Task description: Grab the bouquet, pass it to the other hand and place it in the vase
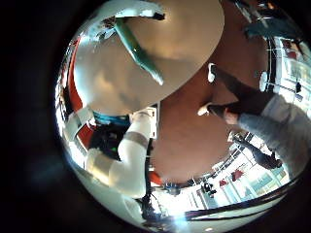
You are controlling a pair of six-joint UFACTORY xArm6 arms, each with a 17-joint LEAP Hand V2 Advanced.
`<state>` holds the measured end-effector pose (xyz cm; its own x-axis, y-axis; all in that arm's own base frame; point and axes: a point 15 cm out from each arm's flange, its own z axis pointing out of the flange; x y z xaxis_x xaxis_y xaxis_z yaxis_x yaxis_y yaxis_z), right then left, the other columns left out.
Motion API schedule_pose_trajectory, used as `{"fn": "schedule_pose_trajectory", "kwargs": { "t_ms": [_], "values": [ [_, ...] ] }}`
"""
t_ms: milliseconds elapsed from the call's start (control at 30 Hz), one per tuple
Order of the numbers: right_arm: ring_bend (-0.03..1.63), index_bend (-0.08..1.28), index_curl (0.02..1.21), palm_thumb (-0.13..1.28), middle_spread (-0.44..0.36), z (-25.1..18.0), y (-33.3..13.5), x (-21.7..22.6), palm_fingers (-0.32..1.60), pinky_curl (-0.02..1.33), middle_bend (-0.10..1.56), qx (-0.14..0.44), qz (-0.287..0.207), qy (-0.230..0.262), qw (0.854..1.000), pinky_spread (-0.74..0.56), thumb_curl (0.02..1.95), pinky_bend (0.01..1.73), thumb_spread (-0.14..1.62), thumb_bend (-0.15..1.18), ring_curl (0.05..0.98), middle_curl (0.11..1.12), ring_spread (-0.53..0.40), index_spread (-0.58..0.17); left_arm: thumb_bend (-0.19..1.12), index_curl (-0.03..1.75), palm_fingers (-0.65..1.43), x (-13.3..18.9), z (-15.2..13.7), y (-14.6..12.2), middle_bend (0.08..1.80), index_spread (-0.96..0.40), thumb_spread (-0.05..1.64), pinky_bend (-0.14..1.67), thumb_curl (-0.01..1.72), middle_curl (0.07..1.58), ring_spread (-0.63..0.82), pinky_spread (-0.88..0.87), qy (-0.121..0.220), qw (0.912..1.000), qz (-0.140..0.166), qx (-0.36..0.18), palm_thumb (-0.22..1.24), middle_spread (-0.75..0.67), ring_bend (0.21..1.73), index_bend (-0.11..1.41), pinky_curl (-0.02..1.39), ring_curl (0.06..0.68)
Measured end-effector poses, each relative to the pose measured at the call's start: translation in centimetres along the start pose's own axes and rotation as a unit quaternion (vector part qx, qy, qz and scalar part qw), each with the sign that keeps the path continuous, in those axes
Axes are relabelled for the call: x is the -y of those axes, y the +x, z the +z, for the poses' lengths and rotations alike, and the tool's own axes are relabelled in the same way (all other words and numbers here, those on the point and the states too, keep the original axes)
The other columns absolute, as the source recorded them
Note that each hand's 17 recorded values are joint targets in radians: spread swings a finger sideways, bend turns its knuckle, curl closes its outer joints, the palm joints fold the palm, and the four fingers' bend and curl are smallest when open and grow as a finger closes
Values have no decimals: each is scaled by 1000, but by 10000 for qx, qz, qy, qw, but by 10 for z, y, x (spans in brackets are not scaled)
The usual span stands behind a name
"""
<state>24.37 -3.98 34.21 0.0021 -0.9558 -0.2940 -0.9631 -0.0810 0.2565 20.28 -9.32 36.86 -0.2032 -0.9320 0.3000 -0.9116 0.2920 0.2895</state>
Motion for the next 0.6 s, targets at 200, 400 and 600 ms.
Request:
{"fn": "schedule_pose_trajectory", "kwargs": {
  "t_ms": [200, 400, 600],
  "values": [
    [825, 170, 320, 384, -71, 6, 41, 15, 521, 30, 368, 175, 569, 80, 9982, 317, 304, 665, 1171, -1, 169, 375, -67, -326, -21, 387, 81, -4, -4, 8, 189, 35, 1107, 182, 302, 305, 598, 573, 190, 9997, 157, -54, 248, 457, 419, 187, 252, 211],
    [887, 170, 318, 442, -86, 38, 82, 48, 523, 17, 394, 400, 990, -130, 9942, 265, 334, 690, 1150, -12, 193, 390, -116, -303, -22, 385, 80, -10, 0, 12, 189, 35, 1109, 182, 302, 306, 598, 573, 257, 9993, 214, -158, 249, 457, 421, 189, 253, 212],
    [911, 180, 328, 496, -84, 68, 112, 84, 521, -1, 434, 373, 1218, -106, 9918, 232, 358, 704, 1133, -15, 206, 412, -140, -278, -22, 386, 82, -6, -1, 13, 187, 32, 1110, 183, 302, 306, 598, 573, 351, 9989, 270, -134, 249, 456, 419, 192, 253, 212]
  ]
}}
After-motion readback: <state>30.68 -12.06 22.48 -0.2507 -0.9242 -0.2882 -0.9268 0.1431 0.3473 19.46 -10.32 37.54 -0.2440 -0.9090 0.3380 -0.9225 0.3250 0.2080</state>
